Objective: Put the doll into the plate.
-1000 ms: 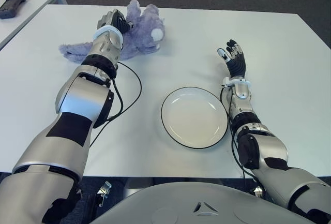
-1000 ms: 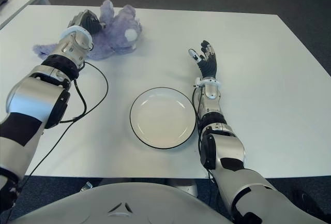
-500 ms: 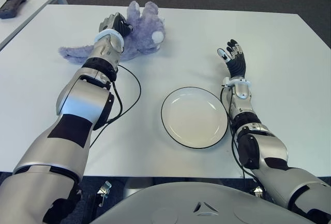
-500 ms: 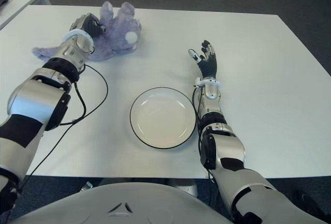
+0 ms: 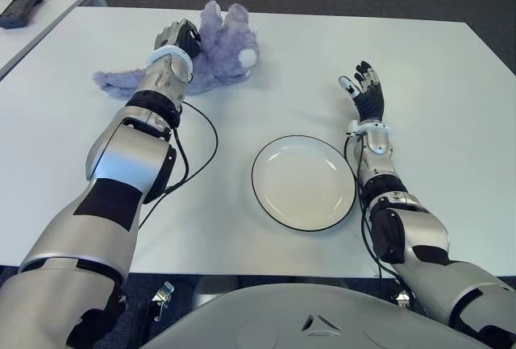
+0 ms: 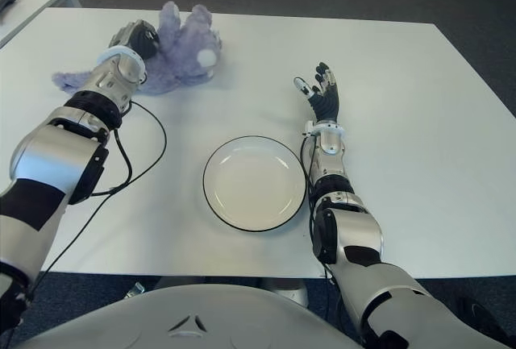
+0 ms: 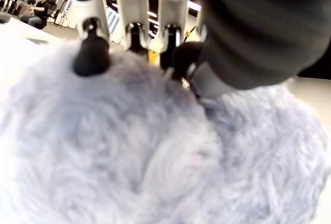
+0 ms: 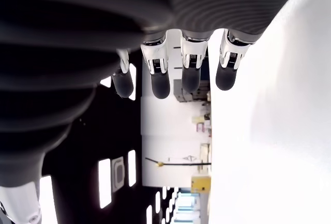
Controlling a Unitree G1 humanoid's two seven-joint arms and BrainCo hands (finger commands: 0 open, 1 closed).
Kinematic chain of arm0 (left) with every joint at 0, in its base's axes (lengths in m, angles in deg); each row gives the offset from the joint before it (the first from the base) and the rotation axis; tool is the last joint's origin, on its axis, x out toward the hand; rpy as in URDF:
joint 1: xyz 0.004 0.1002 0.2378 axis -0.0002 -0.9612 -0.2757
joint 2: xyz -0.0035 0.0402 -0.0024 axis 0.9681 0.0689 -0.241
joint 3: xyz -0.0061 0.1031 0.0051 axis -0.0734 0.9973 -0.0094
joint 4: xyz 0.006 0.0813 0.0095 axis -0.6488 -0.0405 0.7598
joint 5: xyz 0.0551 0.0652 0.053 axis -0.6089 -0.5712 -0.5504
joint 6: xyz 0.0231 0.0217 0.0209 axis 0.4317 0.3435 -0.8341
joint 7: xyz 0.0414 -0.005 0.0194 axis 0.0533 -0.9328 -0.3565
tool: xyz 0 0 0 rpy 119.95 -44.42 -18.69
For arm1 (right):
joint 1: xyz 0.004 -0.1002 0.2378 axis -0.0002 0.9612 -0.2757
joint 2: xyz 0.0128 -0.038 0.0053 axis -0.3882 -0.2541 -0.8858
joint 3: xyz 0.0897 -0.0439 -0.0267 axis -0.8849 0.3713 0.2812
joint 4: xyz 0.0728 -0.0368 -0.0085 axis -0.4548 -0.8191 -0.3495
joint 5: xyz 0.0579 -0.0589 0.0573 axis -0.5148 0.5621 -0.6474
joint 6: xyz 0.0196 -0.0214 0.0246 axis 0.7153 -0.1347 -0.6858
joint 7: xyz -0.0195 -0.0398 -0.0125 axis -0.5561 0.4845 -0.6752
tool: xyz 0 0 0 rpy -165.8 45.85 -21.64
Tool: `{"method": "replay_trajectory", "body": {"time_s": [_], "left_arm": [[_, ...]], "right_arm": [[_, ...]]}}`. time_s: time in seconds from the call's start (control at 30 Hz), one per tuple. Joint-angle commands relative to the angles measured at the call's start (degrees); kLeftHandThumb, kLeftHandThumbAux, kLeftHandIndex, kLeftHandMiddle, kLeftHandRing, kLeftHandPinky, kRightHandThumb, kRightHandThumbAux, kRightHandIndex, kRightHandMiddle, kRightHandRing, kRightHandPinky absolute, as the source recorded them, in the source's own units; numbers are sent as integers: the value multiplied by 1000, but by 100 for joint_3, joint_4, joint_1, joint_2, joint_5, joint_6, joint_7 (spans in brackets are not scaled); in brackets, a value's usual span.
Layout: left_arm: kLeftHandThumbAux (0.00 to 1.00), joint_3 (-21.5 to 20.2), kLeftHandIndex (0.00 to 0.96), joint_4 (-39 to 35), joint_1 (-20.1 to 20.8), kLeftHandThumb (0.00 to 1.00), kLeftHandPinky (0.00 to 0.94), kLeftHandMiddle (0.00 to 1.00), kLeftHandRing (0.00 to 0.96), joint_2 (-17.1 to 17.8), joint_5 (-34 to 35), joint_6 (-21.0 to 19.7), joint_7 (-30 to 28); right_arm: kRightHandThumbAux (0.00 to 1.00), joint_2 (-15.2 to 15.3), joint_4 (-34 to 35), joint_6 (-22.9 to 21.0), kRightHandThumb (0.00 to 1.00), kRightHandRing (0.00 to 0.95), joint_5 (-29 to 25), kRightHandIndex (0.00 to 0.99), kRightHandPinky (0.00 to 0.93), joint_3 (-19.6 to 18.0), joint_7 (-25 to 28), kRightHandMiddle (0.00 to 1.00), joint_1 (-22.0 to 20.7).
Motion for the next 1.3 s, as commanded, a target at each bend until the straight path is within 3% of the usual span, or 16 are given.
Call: {"method": "replay_trajectory", "body": {"time_s": [0.03, 0.1, 0.17, 0.33, 0.37, 0.53, 0.73, 1.0, 1.3], "left_arm": [[698, 195, 437, 192, -889, 718, 619, 534, 555, -309, -150, 118, -539], [698, 208, 437, 180, -915, 718, 681, 601, 621, -324, -152, 153, -561], [696, 254, 441, 169, -942, 725, 705, 532, 628, -331, -186, 221, -572], [692, 349, 445, 111, -1096, 729, 742, 512, 638, -444, -229, 361, -436], [691, 353, 443, 90, -1134, 727, 772, 606, 668, -490, -211, 373, -418], [689, 390, 440, 42, -1275, 723, 826, 683, 718, -584, -174, 492, -450], [687, 589, 441, -21, -1461, 725, 844, 670, 727, -659, -278, 658, -441], [686, 726, 441, -147, -1716, 722, 871, 753, 796, -636, -317, 971, -541], [687, 888, 440, -699, -2302, 718, 858, 777, 804, -541, -261, 1409, -554]], "right_arm": [[646, -415, -1372, -290, 0, 43, -227, 76, 0, -220, 54, 88, 2051], [640, -409, -1375, -289, 0, 42, -199, 73, 0, -202, 46, 86, 2055], [635, -405, -1375, -274, 0, 44, -175, 71, 0, -183, 38, 87, 2060], [641, -424, -1371, -260, 0, 49, -199, 71, 0, -205, 33, 92, 2061], [643, -430, -1370, -265, 0, 48, -210, 73, 0, -215, 39, 93, 2060], [638, -442, -1368, -272, 0, 46, -210, 75, 0, -218, 27, 94, 2058], [639, -456, -1365, -216, 0, 45, -184, 73, 0, -199, -9, 88, 2079], [639, -471, -1365, -177, 0, 41, -193, 70, 0, -202, 0, 79, 2092], [642, -488, -1363, -108, 0, 41, -198, 67, 3, -198, 27, 80, 2105]]}}
